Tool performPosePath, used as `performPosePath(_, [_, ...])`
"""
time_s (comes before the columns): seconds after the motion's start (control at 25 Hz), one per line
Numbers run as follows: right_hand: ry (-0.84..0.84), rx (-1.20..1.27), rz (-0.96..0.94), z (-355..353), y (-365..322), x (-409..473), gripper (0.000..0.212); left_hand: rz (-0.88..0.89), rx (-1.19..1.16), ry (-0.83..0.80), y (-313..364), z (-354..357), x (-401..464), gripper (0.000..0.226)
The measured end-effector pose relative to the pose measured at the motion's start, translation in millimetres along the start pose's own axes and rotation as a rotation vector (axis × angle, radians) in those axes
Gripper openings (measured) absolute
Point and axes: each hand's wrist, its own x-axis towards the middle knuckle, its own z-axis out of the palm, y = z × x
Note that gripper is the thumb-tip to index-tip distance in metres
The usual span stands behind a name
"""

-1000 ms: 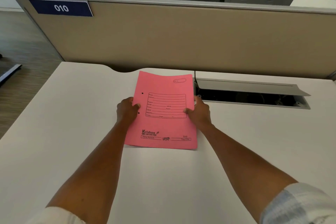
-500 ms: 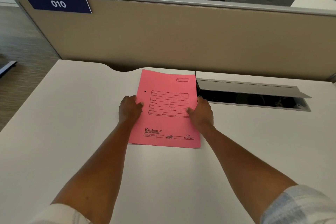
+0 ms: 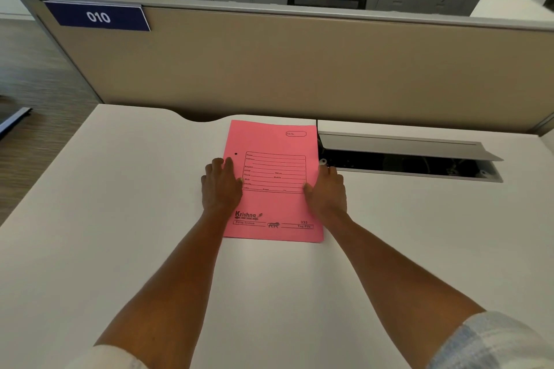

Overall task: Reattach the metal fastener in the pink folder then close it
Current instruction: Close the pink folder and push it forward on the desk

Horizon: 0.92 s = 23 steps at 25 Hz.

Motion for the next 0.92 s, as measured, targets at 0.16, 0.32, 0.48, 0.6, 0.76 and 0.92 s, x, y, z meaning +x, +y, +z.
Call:
performPosePath(0.16, [0.032,-0.080,-0.096,-0.5,-2.5,-19.1,0.041,0.227,0.048,-0.080,27.1,18.2,-26.0,0.062])
performPosePath(0.32, [0.021,-0.088,-0.170,4.0,5.8,-41.2,0.043,0.346,0.033,-0.177,65.4,40.0,-69.9,0.062])
performPosePath(0.48, [-0.115,-0.192,-0.240,12.3,22.9,-62.1,0.059,0.354,0.063,-0.177,73.2,58.7,-99.6,0.061])
performPosePath(0.6, [-0.193,-0.217,-0.274,17.0,29.4,-68.6,0.063,0.341,0.103,-0.154,65.5,67.1,-106.6,0.068])
performPosePath(0.76, [-0.161,-0.244,-0.299,26.6,35.0,-74.3,0.077,0.338,0.119,-0.134,59.7,72.5,-108.8,0.068])
performPosePath(0.92, [-0.096,-0.240,-0.311,35.1,40.0,-73.5,0.082,0.335,0.116,-0.119,58.3,77.1,-108.3,0.066])
